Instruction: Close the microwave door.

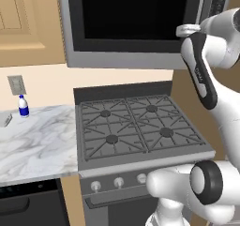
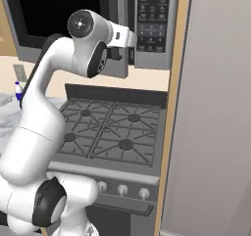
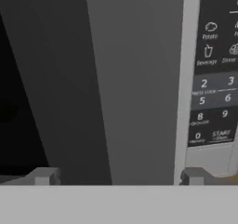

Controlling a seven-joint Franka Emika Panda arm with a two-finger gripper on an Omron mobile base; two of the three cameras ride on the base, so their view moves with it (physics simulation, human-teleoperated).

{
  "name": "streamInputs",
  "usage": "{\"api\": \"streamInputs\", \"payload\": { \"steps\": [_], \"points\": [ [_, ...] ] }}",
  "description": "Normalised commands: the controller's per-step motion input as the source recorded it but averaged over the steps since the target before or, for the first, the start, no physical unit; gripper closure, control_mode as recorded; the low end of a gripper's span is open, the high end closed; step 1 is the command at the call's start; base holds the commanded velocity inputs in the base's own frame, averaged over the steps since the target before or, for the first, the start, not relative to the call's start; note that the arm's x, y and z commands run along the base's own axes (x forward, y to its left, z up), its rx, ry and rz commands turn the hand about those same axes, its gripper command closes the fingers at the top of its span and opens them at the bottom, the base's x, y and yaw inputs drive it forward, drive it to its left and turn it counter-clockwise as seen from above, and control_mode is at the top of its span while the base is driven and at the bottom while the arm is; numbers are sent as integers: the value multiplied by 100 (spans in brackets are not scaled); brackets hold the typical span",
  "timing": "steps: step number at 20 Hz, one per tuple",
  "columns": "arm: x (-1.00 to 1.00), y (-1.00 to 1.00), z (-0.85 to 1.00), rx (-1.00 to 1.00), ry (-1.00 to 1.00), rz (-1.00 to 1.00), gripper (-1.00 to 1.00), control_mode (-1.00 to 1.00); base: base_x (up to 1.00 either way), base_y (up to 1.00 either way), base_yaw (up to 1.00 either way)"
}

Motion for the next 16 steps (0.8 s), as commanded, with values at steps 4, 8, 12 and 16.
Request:
{"api": "streamInputs", "payload": {
  "steps": [4,8,12,16],
  "points": [
    [46,0,0,2,0,0,-100,-100,0,0,0],
    [56,0,0,0,0,0,-100,-100,0,0,0],
    [58,-1,0,0,0,0,-100,-100,0,0,0],
    [55,0,0,0,0,0,-100,-100,0,0,0]
  ]
}}
